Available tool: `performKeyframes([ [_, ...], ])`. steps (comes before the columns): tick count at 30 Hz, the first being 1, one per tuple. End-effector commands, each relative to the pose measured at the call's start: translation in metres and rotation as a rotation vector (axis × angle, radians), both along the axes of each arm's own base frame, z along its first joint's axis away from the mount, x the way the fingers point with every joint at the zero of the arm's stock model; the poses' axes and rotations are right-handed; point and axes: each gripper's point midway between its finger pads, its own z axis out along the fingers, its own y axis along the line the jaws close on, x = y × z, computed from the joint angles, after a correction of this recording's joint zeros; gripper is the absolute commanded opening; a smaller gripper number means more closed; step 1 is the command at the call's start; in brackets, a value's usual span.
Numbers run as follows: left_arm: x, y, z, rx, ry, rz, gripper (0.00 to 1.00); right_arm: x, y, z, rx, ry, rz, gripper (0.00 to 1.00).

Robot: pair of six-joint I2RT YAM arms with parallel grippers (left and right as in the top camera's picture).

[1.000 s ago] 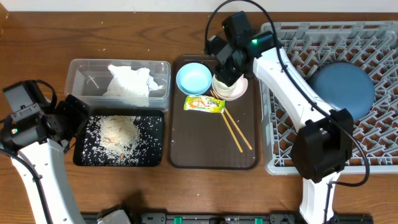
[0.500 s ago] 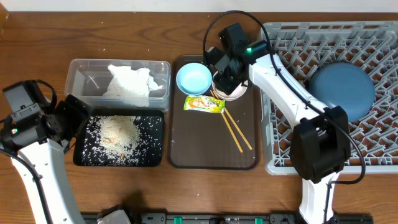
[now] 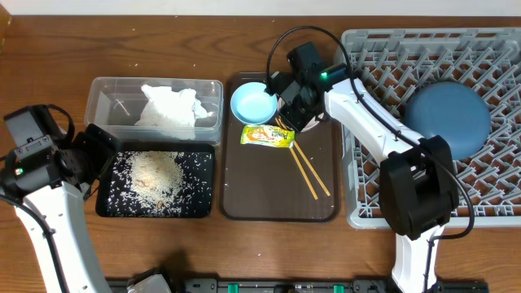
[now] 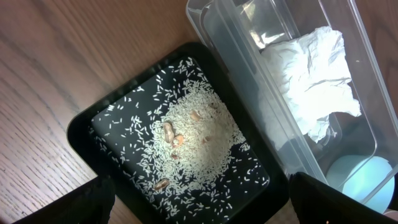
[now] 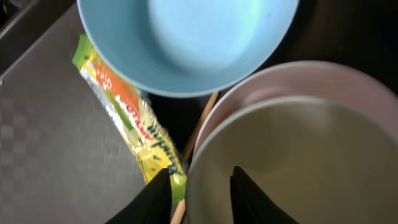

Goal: Sort waste into correct bins and load items into the dishwasher rack

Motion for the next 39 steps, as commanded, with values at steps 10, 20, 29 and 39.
performKeyframes([
  [10,0.001,0.003,0.006,0.014,-0.011,0.002,0.92,0.006,0.003,0.010,0.002,-0.039,0.001,0.19],
  [20,0.001,0.003,0.006,0.014,-0.011,0.002,0.92,0.021,0.010,0.056,0.061,-0.130,-0.025,0.01],
  [29,0.001,0.003,0.006,0.014,-0.011,0.002,0.92,0.044,-0.033,0.172,0.226,-0.326,-0.172,0.01],
  [39,0.001,0.003,0.006,0.014,-0.011,0.002,0.92,0.061,-0.107,0.185,0.667,-0.134,-0.185,0.01],
])
